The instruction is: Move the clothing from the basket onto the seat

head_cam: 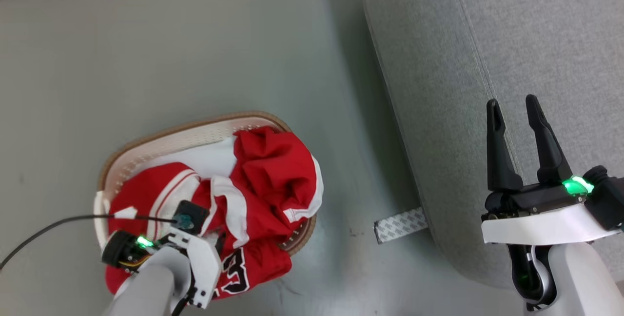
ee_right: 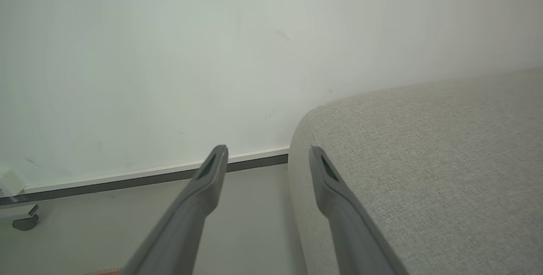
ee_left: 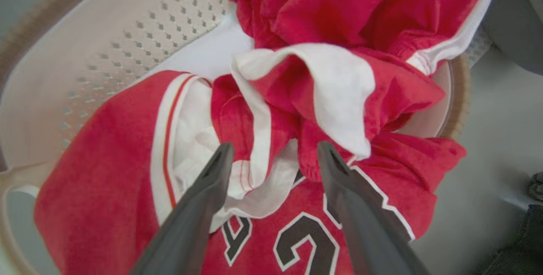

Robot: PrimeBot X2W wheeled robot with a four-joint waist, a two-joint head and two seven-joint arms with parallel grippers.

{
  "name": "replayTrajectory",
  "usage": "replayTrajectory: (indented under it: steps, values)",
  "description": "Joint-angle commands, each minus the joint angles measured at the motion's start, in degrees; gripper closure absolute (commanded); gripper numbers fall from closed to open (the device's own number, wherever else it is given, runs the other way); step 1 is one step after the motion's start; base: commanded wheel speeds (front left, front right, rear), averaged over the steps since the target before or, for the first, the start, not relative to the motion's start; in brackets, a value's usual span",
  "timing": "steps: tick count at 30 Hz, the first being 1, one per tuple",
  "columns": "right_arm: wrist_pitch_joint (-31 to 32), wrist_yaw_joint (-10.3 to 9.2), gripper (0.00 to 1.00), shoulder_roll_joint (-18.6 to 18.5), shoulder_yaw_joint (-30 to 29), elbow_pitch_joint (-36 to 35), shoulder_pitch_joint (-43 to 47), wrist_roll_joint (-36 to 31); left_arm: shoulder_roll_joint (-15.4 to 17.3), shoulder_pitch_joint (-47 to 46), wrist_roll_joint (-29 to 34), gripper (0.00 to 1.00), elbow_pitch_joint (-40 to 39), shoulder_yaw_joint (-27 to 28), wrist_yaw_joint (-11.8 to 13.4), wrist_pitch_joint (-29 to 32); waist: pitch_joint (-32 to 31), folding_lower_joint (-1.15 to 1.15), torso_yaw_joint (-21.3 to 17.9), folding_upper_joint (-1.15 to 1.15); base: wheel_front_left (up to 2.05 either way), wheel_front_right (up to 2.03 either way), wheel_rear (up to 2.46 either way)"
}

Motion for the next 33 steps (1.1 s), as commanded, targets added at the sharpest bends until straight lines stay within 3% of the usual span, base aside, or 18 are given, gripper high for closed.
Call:
replayTrajectory:
  steps: [1,8,19,20,21,22,23,33]
  values:
    - [0.03,-0.12,0.0,0.0,0.0,-0.2,-0.7,0.4,0.54,-0.89,-0.68,0.0,0.73,-0.88,0.15,0.52,1.75,-0.01,-1.28,0.0,0.0,0.0,0.0]
    - [0.03,-0.12,0.0,0.01,0.83,-0.82,-2.5,2.99,2.68,-6.3,-3.68,0.0,5.53,-9.95,0.14,3.43,6.37,-0.01,-3.15,0.0,0.0,0.0,0.0]
    - [0.03,-0.12,0.0,0.02,2.31,-0.81,-4.94,5.66,5.62,-13.36,-8.09,0.0,10.09,-16.56,0.13,7.48,12.28,-0.01,-5.35,0.0,0.0,0.0,0.0]
    - [0.03,-0.12,0.0,0.01,2.34,-0.73,-5.0,5.68,5.68,-13.66,-8.49,0.14,10.29,-16.95,0.13,7.51,12.43,-0.01,-5.38,0.0,0.0,0.0,0.0]
    - [0.03,-0.12,0.0,0.01,2.39,-0.65,-5.07,5.67,5.73,-13.98,-8.98,0.55,10.46,-17.31,0.13,7.58,12.54,-0.01,-5.4,0.0,0.0,0.0,0.0]
    - [0.03,-0.12,0.0,0.01,2.44,-0.58,-5.15,5.64,5.74,-14.24,-9.41,0.72,10.61,-17.64,0.13,7.58,12.58,-0.01,-5.4,0.0,0.0,0.0,0.0]
    - [0.03,-0.12,0.0,0.01,2.45,-0.47,-5.26,5.62,5.63,-14.37,-9.8,1.0,10.73,-17.99,0.13,7.55,12.58,-0.01,-5.36,0.0,0.0,0.0,0.0]
    - [0.03,-0.12,0.0,0.01,1.76,0.66,-5.12,3.71,3.79,-12.95,-13.65,1.0,11.38,-21.3,0.13,5.83,9.0,-0.01,-4.14,0.0,0.0,0.0,0.0]
